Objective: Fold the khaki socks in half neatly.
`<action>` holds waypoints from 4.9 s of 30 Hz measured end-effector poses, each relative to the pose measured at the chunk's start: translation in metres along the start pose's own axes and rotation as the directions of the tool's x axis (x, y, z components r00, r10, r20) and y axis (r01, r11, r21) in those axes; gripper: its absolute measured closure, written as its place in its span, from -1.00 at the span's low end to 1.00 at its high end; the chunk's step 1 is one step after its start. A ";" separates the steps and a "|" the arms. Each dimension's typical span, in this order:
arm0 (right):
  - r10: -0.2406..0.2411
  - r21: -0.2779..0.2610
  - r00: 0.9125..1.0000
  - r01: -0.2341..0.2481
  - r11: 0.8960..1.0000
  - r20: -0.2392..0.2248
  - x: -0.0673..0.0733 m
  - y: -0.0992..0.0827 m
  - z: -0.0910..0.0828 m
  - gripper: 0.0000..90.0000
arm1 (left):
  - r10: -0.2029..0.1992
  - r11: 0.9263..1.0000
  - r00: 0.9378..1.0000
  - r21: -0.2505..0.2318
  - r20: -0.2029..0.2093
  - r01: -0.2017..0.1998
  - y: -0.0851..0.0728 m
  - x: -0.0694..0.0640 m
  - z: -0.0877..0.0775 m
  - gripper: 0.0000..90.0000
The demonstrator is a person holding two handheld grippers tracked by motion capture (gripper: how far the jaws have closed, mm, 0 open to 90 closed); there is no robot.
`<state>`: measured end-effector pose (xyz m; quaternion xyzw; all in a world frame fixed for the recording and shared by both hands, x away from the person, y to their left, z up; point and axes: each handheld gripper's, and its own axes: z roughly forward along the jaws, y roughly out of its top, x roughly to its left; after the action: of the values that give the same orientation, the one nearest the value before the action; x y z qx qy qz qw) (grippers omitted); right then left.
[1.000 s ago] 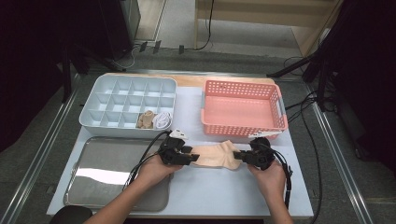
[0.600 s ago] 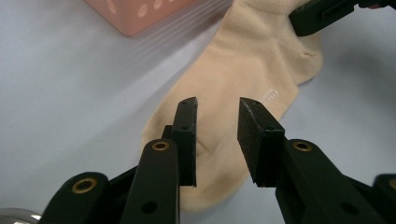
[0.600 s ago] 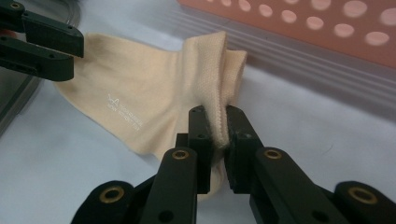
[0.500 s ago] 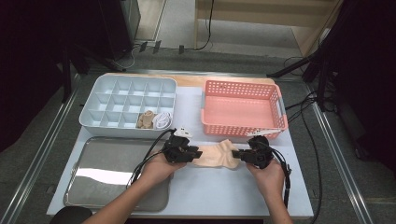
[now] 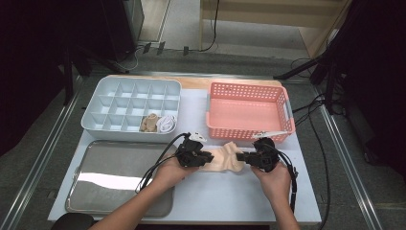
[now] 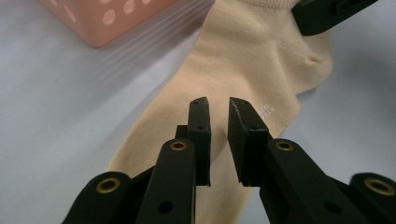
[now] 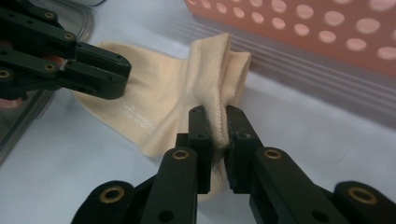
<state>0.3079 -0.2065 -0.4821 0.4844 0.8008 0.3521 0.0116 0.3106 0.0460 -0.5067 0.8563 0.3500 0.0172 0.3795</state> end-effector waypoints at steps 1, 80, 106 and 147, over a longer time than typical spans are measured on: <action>-0.002 0.002 1.000 0.002 1.000 0.001 0.001 0.000 0.000 0.86 | 0.002 1.000 1.000 0.001 -0.002 -0.002 0.001 0.000 0.001 0.78; -0.171 0.029 0.982 0.174 0.984 -0.080 0.067 0.031 0.016 0.85 | -0.086 0.995 0.995 -0.057 -0.051 0.083 -0.009 0.030 -0.055 0.43; -0.210 0.066 0.969 0.220 0.973 -0.133 0.082 0.035 0.057 0.82 | -0.111 0.990 0.990 -0.101 -0.086 0.102 -0.023 0.036 -0.076 0.36; -0.211 0.074 0.964 0.226 0.971 -0.164 0.078 0.032 0.061 0.99 | -0.137 0.985 0.986 -0.121 -0.093 0.125 -0.029 0.038 -0.081 0.36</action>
<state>0.3130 -0.1022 -0.4842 0.3643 0.8632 0.3479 -0.0341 0.2983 0.1344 -0.4766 0.8062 0.4227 0.0557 0.4103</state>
